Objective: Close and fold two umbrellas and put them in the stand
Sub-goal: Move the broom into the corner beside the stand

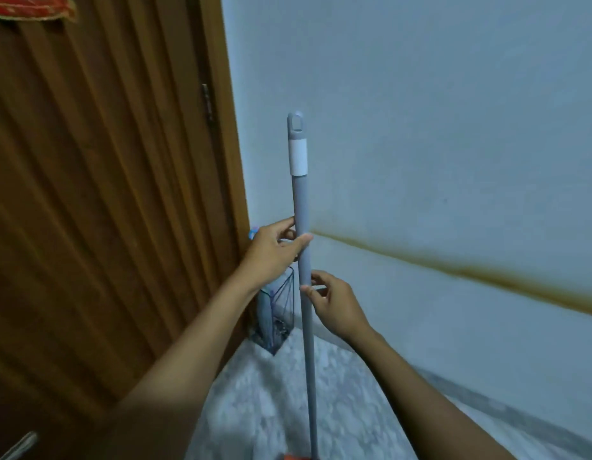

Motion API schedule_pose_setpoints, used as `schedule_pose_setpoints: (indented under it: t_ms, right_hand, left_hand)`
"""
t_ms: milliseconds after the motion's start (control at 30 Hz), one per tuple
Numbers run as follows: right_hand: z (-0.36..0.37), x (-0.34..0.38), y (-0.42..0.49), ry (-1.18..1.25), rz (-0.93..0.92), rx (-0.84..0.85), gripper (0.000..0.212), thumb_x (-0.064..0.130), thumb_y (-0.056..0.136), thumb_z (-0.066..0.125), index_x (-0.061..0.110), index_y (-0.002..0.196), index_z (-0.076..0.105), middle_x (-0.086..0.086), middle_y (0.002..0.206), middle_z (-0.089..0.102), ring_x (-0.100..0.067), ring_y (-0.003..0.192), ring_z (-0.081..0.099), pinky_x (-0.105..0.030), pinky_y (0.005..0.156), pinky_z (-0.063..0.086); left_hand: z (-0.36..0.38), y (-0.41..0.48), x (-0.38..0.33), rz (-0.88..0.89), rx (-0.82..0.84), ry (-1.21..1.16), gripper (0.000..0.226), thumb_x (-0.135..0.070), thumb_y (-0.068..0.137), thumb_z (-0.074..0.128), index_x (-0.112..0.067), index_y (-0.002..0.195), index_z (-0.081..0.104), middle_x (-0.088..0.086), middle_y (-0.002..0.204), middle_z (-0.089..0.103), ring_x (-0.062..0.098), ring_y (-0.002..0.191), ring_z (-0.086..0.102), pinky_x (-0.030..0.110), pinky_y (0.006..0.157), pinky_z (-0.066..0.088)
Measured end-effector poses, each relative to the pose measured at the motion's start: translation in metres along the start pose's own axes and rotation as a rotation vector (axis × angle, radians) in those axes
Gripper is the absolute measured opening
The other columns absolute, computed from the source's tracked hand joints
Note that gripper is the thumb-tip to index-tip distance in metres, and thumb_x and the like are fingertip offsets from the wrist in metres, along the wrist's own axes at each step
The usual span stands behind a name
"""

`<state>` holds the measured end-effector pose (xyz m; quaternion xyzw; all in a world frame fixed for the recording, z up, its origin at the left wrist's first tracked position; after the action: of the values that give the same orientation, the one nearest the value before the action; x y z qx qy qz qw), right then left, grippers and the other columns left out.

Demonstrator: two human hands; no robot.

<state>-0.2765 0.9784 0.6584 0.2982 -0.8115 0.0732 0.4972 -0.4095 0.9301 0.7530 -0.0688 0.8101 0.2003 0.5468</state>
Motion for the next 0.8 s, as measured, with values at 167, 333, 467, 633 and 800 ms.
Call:
schedule_pose_setpoints:
  t_ms: [167, 333, 467, 633, 800]
  right_hand:
    - [-0.046, -0.052, 0.044, -0.008, 0.116, -0.165, 0.025, 0.029, 0.097, 0.058, 0.021, 0.121, 0.062, 0.008, 0.108, 0.068, -0.01, 0.09, 0.068, -0.027, 0.077, 0.056]
    - [-0.087, -0.116, 0.095, -0.02, 0.205, -0.276, 0.025, 0.026, 0.097, 0.057, 0.02, 0.121, 0.062, 0.004, 0.11, 0.07, -0.014, 0.092, 0.069, -0.025, 0.076, 0.056]
    - [-0.119, -0.171, 0.138, -0.014, 0.234, -0.325, 0.025, 0.025, 0.098, 0.055, 0.019, 0.122, 0.062, 0.003, 0.111, 0.07, -0.014, 0.092, 0.068, -0.022, 0.076, 0.054]
    - [-0.144, -0.243, 0.18, 0.026, 0.304, -0.318, 0.028, 0.023, 0.098, 0.054, 0.019, 0.125, 0.061, 0.002, 0.111, 0.071, -0.014, 0.094, 0.068, -0.031, 0.08, 0.056]
    - [-0.166, -0.283, 0.223, 0.043, 0.328, -0.304, 0.027, 0.024, 0.099, 0.053, 0.02, 0.125, 0.06, 0.001, 0.112, 0.07, -0.013, 0.095, 0.067, -0.034, 0.083, 0.057]
  left_hand:
    - [0.068, 0.081, 0.025, -0.003, 0.151, -0.123, 0.009, -0.022, 0.09, 0.067, -0.027, 0.098, 0.065, -0.005, 0.077, 0.07, 0.02, 0.084, 0.071, 0.049, 0.082, 0.059]
    - [0.142, 0.163, 0.038, 0.056, 0.308, -0.064, 0.01, -0.021, 0.094, 0.061, -0.017, 0.103, 0.064, -0.013, 0.065, 0.06, 0.017, 0.078, 0.067, 0.046, 0.084, 0.058]
    - [0.202, 0.226, 0.062, 0.077, 0.352, -0.018, 0.009, -0.021, 0.094, 0.061, -0.018, 0.101, 0.064, 0.001, 0.077, 0.063, 0.027, 0.081, 0.067, 0.046, 0.083, 0.058]
    - [0.269, 0.281, 0.097, 0.052, 0.377, 0.054, 0.004, -0.023, 0.094, 0.061, -0.021, 0.097, 0.062, -0.011, 0.072, 0.059, 0.011, 0.069, 0.059, 0.019, 0.067, 0.053]
    - [0.308, 0.329, 0.113, 0.038, 0.325, 0.085, 0.016, -0.023, 0.094, 0.061, -0.013, 0.106, 0.065, -0.006, 0.076, 0.061, 0.003, 0.064, 0.056, 0.004, 0.061, 0.042]
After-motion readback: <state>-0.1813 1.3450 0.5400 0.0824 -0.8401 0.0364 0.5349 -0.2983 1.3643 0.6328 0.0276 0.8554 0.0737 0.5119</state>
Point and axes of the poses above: each hand's wrist, its own y-axis towards the middle knuckle, its own z-axis out of the palm, x = y × z, the point moved 3 cm from there along y, towards the middle knuckle
